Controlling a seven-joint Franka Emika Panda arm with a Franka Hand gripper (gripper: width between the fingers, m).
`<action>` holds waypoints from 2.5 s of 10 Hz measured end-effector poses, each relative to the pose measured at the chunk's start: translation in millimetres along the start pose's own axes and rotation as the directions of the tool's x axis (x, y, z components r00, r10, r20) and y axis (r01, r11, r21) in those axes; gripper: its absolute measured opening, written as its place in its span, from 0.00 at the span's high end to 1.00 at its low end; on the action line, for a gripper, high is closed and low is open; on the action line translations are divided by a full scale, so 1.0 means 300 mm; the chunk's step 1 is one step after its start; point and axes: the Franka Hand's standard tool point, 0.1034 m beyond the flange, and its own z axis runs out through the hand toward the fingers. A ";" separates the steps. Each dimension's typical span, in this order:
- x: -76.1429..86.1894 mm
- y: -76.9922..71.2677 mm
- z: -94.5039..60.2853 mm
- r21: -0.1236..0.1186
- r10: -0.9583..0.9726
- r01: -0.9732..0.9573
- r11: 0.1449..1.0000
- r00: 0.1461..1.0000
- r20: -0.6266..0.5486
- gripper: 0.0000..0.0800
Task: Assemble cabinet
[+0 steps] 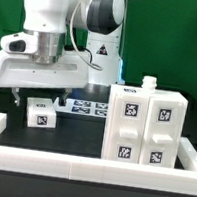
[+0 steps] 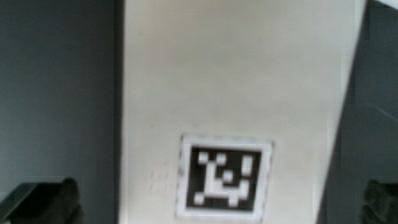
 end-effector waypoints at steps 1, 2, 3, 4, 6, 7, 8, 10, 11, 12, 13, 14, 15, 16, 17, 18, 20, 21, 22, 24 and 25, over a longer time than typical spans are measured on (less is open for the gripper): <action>-0.009 -0.002 0.024 0.001 0.000 0.000 1.000 1.000 0.009 0.00; -0.016 -0.005 0.037 0.003 0.000 0.000 1.000 1.000 0.015 0.00; -0.021 -0.008 0.043 0.005 0.000 0.000 1.000 1.000 0.019 0.00; -0.024 -0.010 0.046 0.006 0.000 0.000 1.000 1.000 0.021 0.00; -0.027 -0.012 0.049 0.007 0.001 -0.001 1.000 1.000 0.023 0.15; -0.026 -0.012 0.049 0.007 0.000 -0.001 1.000 1.000 0.023 0.31; -0.026 -0.012 0.049 0.007 0.000 -0.001 1.000 1.000 0.022 0.31; -0.026 -0.012 0.049 0.007 0.000 -0.001 1.000 1.000 0.023 0.31; -0.026 -0.012 0.049 0.007 0.000 0.000 1.000 1.000 0.023 0.31; -0.022 -0.014 0.042 0.009 -0.001 0.001 1.000 1.000 0.023 0.31; 0.003 -0.033 -0.009 0.028 -0.003 0.002 1.000 1.000 0.023 0.31; 0.028 -0.052 -0.058 0.034 0.000 0.000 0.999 1.000 0.012 0.31; 0.046 -0.077 -0.096 0.049 0.004 -0.005 0.999 1.000 0.014 0.30; 0.062 -0.100 -0.126 0.062 0.024 -0.025 0.998 1.000 0.019 0.30; 0.089 -0.131 -0.175 0.073 0.037 -0.038 0.997 0.999 0.017 0.30; 0.118 -0.162 -0.226 0.081 0.046 -0.047 0.996 0.999 0.012 0.30; 0.188 -0.235 -0.316 0.094 0.097 -0.099 0.991 0.995 0.025 0.30; 0.225 -0.263 -0.346 0.093 0.117 -0.118 0.989 0.993 0.020 0.30; 0.268 -0.297 -0.376 0.085 0.152 -0.153 0.985 0.988 0.018 0.30; 0.356 -0.359 -0.427 0.066 0.172 -0.172 0.983 0.985 0.003 0.30; 0.386 -0.384 -0.441 0.064 0.198 -0.197 0.978 0.980 -0.004 0.30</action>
Offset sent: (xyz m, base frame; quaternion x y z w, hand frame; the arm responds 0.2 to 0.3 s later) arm -0.0011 0.0102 -0.0328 0.0153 0.0238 0.0269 0.9992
